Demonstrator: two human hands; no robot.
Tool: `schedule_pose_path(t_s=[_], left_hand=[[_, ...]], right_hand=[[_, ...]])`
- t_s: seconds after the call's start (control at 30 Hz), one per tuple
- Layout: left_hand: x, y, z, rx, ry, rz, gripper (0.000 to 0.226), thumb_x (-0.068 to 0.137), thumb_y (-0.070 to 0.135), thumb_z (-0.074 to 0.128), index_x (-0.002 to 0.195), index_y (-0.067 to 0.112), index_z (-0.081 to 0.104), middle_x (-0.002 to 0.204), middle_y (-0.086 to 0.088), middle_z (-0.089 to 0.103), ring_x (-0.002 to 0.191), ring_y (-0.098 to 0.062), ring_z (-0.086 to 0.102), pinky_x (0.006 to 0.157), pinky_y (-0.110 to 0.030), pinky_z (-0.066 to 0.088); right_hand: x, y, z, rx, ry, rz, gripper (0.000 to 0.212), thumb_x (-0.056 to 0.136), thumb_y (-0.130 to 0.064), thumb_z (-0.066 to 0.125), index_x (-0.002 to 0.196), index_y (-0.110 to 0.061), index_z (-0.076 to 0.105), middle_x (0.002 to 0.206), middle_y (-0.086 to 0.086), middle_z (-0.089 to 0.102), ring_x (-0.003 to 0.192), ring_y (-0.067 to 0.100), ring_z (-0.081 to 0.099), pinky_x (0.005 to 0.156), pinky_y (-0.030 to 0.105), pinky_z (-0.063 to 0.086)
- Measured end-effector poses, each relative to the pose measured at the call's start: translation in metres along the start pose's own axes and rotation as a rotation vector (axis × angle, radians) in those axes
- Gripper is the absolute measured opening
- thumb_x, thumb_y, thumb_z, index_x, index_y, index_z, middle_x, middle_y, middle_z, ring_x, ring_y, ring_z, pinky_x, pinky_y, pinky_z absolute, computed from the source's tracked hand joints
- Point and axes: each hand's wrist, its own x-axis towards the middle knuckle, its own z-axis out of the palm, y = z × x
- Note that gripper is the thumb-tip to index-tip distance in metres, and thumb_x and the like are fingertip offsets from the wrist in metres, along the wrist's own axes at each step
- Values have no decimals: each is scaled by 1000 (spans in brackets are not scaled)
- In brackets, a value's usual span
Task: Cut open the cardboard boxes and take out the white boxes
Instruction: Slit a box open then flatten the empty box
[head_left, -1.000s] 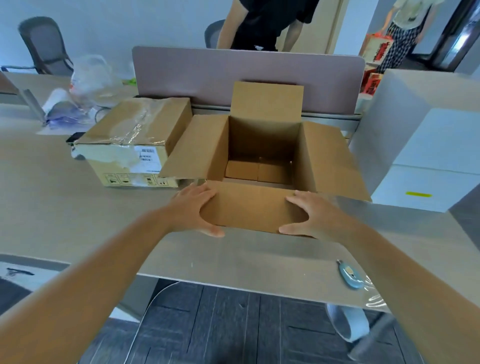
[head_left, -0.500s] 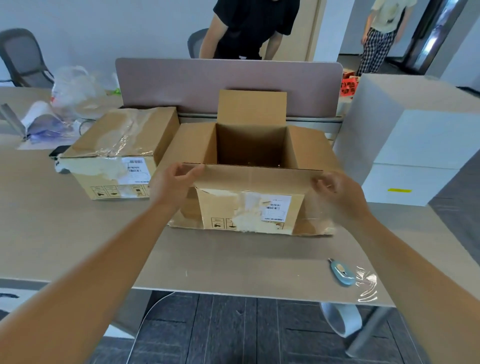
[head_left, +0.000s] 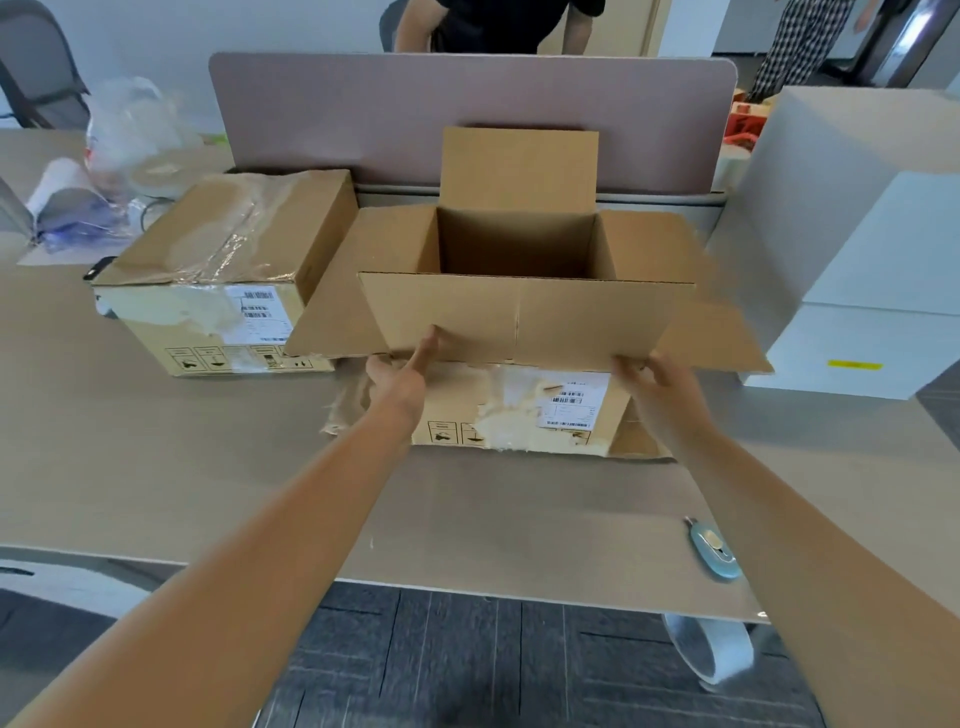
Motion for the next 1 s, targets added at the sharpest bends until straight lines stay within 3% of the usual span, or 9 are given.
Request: schedule_pose_path(t_s=[0.17,0.3,0.37,0.43,0.5,0.57,0.67,0.77,1.0], left_hand=[[10,18,7,-55,61,97,68,89,50,48,136,5,28,133,-6,39,127,-25,36,99,-29,26],[20,50,11,8,85,161,73,85,56,51,137,10,29,136,-11,42,122,-28,42,101,-34,31],[22,69,14,95,34,182,86,78,63,55,142,16,23,138,-12,39,123,-31,42,106,-42,33],[19,86,20,107,-68,233,117,51,77,61,144,21,18,140,-12,38,126,-32,42,107,-48,34],[13,95,29,157,-171,277,138,30,80,61,146,24,11,145,-13,30,132,-33,35,108,-52,32],[-6,97,42,314,-300,319,142,36,76,65,149,23,-3,154,-13,7,141,-33,14,114,-53,19],[-41,76,70,486,-462,405,134,63,53,77,144,13,-23,153,-9,-23,142,-30,-14,117,-50,4],[-81,54,99,517,-558,429,137,65,47,77,139,10,-32,147,-7,-37,138,-25,-29,117,-46,-3],[-110,64,131,498,-398,407,142,61,53,77,139,5,-31,150,-6,-33,140,-29,-25,113,-59,0]], right_hand=[[9,-22,-14,195,64,-69,24,91,-18,54,90,2,67,74,4,50,63,7,46,56,13,30],[16,-49,-26,246,94,-128,37,85,-24,63,85,13,63,84,13,57,74,17,48,59,23,33],[17,-64,-34,263,135,-176,52,78,-34,65,88,17,59,88,26,64,71,30,53,65,28,38],[17,-78,-44,238,190,-208,47,81,-34,63,85,12,61,84,28,64,74,38,58,70,34,47],[18,-92,-56,219,264,-221,40,84,-29,63,75,10,61,61,16,52,56,24,47,57,29,40],[19,-101,-67,212,334,-216,38,84,-28,63,65,4,56,52,6,43,46,8,36,50,25,31],[18,-110,-79,221,379,-230,32,81,-29,63,78,2,65,73,14,67,67,26,62,68,36,53],[9,-113,-82,235,407,-243,21,80,-20,61,99,-14,70,94,7,71,89,27,65,84,47,53],[-3,-114,-89,265,468,-267,29,79,-9,56,105,-18,64,92,-1,69,80,13,60,81,34,54]])
